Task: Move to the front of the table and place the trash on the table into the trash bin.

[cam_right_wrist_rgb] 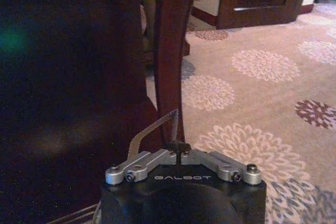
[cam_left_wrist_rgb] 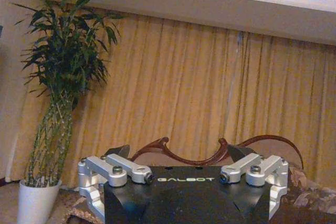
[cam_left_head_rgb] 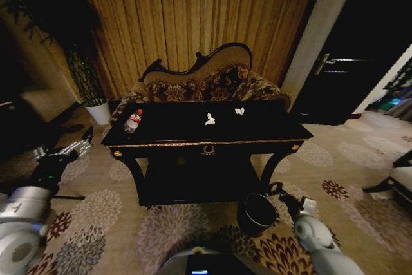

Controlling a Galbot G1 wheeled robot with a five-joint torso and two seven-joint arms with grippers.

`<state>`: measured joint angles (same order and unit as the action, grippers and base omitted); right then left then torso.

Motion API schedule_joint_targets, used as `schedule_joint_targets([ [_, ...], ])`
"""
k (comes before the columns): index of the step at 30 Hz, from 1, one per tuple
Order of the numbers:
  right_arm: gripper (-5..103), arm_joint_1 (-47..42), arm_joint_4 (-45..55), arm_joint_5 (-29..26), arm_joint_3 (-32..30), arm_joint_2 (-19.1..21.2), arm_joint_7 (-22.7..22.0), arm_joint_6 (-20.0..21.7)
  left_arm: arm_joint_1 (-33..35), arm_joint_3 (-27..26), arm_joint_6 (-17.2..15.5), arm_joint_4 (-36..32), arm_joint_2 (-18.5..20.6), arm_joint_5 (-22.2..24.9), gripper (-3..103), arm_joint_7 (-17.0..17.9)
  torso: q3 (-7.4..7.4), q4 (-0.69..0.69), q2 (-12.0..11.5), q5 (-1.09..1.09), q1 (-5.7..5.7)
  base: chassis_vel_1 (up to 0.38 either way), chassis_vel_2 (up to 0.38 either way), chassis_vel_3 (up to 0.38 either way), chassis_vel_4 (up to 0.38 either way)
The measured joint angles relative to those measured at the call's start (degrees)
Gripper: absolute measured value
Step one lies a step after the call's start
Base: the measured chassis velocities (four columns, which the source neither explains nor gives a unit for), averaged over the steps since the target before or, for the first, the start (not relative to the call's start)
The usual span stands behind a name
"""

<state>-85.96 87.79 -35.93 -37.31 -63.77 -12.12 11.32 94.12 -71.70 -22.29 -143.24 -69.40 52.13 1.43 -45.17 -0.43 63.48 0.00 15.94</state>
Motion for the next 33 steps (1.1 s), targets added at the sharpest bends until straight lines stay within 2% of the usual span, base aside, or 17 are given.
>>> schedule_joint_targets([
  [5,0,2.7,-2.4,1.3,0.7,-0.8,0.1,-0.5,-0.2,1.5,-0.1,0.0,-0.4,-1.0,100,0.0,0.00,0.04,0.0,-0.01,0.00,0.000,0.000,0.000,0.000],
  [12,0,3.9,-3.6,3.1,1.1,-1.6,0.1,-0.5,-0.7,2.7,0.8,0.9,0.1,-2.6,100,-0.9,0.00,0.02,0.0,-0.01,0.00,0.000,0.000,0.000,0.000],
  [18,-1,3.6,-4.4,5.4,1.1,-2.0,2.0,-0.3,-0.8,2.9,1.4,1.5,0.0,-3.2,100,-1.6,0.00,0.02,0.0,-0.01,0.00,0.000,0.000,0.000,0.000],
  [21,15,3.4,-4.5,5.9,0.8,-2.8,2.6,-0.2,-1.0,2.8,1.5,1.4,-0.1,-3.3,100,-1.8,0.00,0.02,0.0,-0.01,0.00,0.000,0.000,0.000,0.000],
  [22,15,3.4,-4.5,5.9,0.8,-2.8,2.6,-0.2,-1.0,2.8,1.5,1.4,-0.1,-3.3,100,-1.8,0.00,0.02,0.0,-0.01,0.00,0.000,0.000,0.000,0.000],
  [24,25,3.3,-4.4,5.9,0.9,-3.4,2.5,-0.2,-0.9,2.7,1.5,0.8,0.1,-3.5,100,-2.1,0.00,0.02,0.0,-0.01,0.00,0.000,0.000,0.000,0.000],
  [25,25,3.3,-4.4,5.9,0.9,-3.4,2.5,-0.2,-0.9,2.7,1.5,0.8,0.1,-3.5,100,-2.1,0.00,0.02,0.0,-0.01,0.00,0.000,0.000,0.000,0.000],
  [27,37,3.3,-4.4,6.0,0.9,-3.6,2.4,-0.2,-1.0,2.6,1.5,0.4,0.4,-3.6,100,-2.2,0.00,0.02,0.0,0.00,0.00,0.000,0.000,0.000,0.000],
  [29,37,3.3,-4.2,6.0,0.9,-3.6,2.3,-0.2,-1.1,2.6,1.5,0.3,0.6,-3.6,100,-2.2,0.00,0.02,0.0,0.00,0.00,0.000,0.000,0.000,0.000],
  [30,47,3.2,-3.6,5.8,0.8,-3.6,2.3,-0.2,-1.4,2.7,1.5,0.2,0.8,-3.6,100,-2.2,0.00,0.02,0.0,0.00,0.00,0.000,0.000,0.000,0.000],
  [31,47,3.1,-3.2,5.5,0.7,-3.5,2.3,-0.2,-1.4,2.7,1.5,0.2,0.8,-3.6,100,-2.2,0.00,0.02,0.0,0.00,0.00,0.000,0.000,0.000,0.000],
  [33,58,2.3,-1.6,4.9,0.5,-3.2,2.3,-0.2,-1.4,2.9,1.5,0.5,0.8,-3.6,100,-2.2,0.00,0.02,0.0,-0.01,0.00,0.000,0.000,0.000,0.000],
])
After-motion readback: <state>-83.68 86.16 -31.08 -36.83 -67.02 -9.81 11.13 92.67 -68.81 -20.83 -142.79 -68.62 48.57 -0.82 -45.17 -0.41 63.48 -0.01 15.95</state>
